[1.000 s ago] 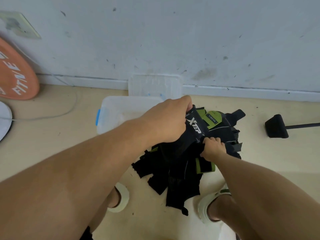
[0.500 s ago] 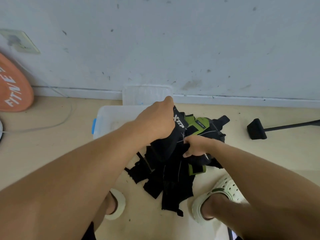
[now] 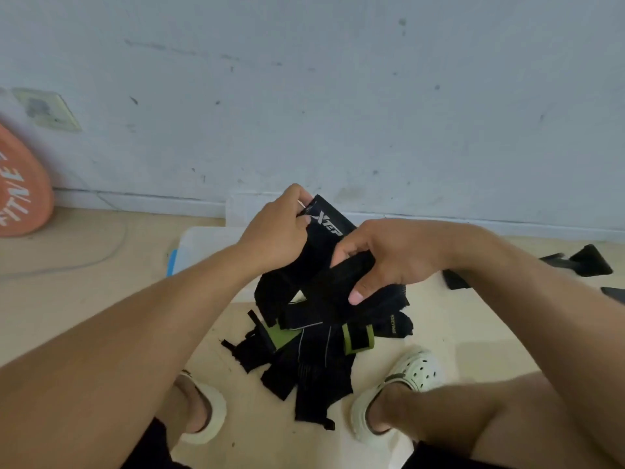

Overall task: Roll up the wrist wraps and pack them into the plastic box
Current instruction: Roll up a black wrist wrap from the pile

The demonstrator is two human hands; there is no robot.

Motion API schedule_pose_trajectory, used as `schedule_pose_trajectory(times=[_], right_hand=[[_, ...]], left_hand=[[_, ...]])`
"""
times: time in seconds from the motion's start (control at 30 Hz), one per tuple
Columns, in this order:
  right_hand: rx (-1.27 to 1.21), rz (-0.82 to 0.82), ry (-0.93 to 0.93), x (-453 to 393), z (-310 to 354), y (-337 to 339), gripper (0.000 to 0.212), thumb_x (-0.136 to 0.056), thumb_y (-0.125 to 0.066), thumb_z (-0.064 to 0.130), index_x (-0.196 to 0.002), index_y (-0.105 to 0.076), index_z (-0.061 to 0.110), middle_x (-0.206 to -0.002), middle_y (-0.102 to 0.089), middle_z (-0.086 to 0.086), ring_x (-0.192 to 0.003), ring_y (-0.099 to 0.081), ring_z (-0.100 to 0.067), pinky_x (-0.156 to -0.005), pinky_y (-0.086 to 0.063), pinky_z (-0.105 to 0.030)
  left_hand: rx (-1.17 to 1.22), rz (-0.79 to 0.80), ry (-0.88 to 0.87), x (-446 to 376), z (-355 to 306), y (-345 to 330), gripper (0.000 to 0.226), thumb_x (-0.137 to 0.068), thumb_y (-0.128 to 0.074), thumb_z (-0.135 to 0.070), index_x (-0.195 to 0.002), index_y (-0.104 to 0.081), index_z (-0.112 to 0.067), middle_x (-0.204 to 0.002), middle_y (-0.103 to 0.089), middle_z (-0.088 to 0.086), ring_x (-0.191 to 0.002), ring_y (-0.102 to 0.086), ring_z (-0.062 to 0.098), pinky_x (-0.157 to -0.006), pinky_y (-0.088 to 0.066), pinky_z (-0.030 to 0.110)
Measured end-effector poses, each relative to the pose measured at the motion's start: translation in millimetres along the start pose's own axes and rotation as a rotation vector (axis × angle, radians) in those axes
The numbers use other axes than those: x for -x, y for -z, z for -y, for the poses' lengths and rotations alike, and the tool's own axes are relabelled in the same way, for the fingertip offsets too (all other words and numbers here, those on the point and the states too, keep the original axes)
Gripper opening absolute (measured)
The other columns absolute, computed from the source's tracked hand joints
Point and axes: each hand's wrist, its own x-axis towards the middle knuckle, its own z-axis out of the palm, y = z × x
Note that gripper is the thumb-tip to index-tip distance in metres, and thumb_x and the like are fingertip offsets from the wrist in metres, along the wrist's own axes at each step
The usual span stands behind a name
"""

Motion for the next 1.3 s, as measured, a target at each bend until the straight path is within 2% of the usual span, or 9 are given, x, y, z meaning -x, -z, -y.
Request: schedule_pose_trajectory(times=[0.07, 0.23, 0.4, 0.5, 0.63, 0.83, 0.97, 1.07, 1.3], right_hand=[[-0.014, -0.081, 0.019, 7, 5, 1, 0.028, -0.079, -0.088, 0.025, -0.099, -0.070, 0.034, -0.093, -0.074, 0.018, -0.085, -0.070, -0.003, -0.077, -0.052, -0.017], [0.051, -0.428, 0.044, -6, -5, -6, 0.031, -0.079, -0.088, 0.029, -0.099, -0.066, 0.035, -0.091, -0.069, 0.018, -0.080, -0.064, -0.009, -0.073, -0.050, -0.029], [-0.061, -0.568, 0.110, -20, -16, -15, 0.028, -0.078, -0.089, 0.027, -0.095, -0.068, 0.032, -0.090, -0.072, 0.012, -0.079, -0.067, -0.020, -0.076, -0.053, -0.037], [-0.119, -0.564, 0.135, -26, -19, -17, 0.028, -0.077, -0.089, 0.025, -0.095, -0.068, 0.030, -0.095, -0.071, 0.012, -0.086, -0.066, -0.015, -0.078, -0.050, -0.029], [-0.122, -0.535, 0.132, -32, -21, -12, 0.029, -0.078, -0.088, 0.027, -0.097, -0.067, 0.035, -0.093, -0.067, 0.008, -0.079, -0.060, -0.006, -0.068, -0.044, -0.021], [-0.018, -0.520, 0.061, -41, -19, -10, 0.039, -0.074, -0.088, 0.046, -0.103, -0.064, 0.039, -0.083, -0.064, 0.008, -0.075, -0.062, -0.013, -0.066, -0.049, -0.032], [0.123, -0.473, -0.189, -39, -27, 7, 0.047, -0.066, -0.082, 0.069, -0.084, -0.063, 0.030, -0.070, -0.067, 0.006, -0.068, -0.063, -0.010, -0.058, -0.041, -0.030], [0.112, -0.349, -0.339, -32, -43, 17, 0.043, -0.070, -0.084, 0.063, -0.074, -0.065, 0.024, -0.057, -0.065, 0.006, -0.060, -0.064, -0.013, -0.058, -0.046, -0.029], [0.052, -0.369, -0.548, -21, -87, 29, 0.038, -0.077, -0.085, 0.051, -0.088, -0.076, 0.015, -0.085, -0.074, -0.005, -0.079, -0.067, -0.019, -0.067, -0.050, -0.030]], left_hand=[[0.116, 0.029, -0.008, 4, -4, 3, 0.013, -0.106, -0.050, -0.016, -0.108, -0.052, -0.029, -0.113, -0.069, -0.005, -0.100, -0.065, 0.016, -0.077, -0.047, 0.028], [0.244, 0.116, 0.014, 15, -4, 6, 0.010, -0.106, -0.055, -0.021, -0.111, -0.058, -0.028, -0.114, -0.070, -0.005, -0.101, -0.066, 0.018, -0.083, -0.048, 0.032], [0.339, 0.161, 0.079, 19, 4, 7, 0.017, -0.102, -0.058, -0.017, -0.110, -0.061, -0.031, -0.117, -0.071, -0.009, -0.112, -0.065, 0.014, -0.099, -0.046, 0.034], [0.327, 0.178, 0.088, 18, 6, 8, 0.035, -0.091, -0.068, -0.007, -0.115, -0.058, -0.029, -0.117, -0.070, -0.007, -0.108, -0.068, 0.017, -0.093, -0.052, 0.032], [0.246, 0.175, 0.076, 19, 14, 1, 0.054, -0.077, -0.090, -0.017, -0.117, -0.055, -0.029, -0.108, -0.071, -0.007, -0.092, -0.069, 0.005, -0.072, -0.049, 0.010], [0.143, 0.144, 0.080, 13, 26, 2, 0.023, -0.087, -0.081, -0.019, -0.104, -0.067, -0.025, -0.096, -0.074, -0.008, -0.085, -0.070, 0.004, -0.068, -0.048, 0.010], [0.132, 0.046, 0.129, 2, 25, 10, 0.017, -0.090, -0.078, -0.016, -0.101, -0.067, -0.024, -0.092, -0.073, -0.009, -0.077, -0.068, -0.001, -0.057, -0.043, 0.004], [0.111, -0.007, 0.144, -4, 26, 14, 0.016, -0.092, -0.076, -0.016, -0.101, -0.065, -0.023, -0.092, -0.071, -0.011, -0.077, -0.064, -0.002, -0.055, -0.041, 0.002], [0.061, -0.126, 0.179, -10, 34, 24, 0.018, -0.093, -0.075, -0.017, -0.107, -0.064, -0.022, -0.097, -0.068, -0.011, -0.087, -0.064, 0.005, -0.066, -0.044, 0.019]])
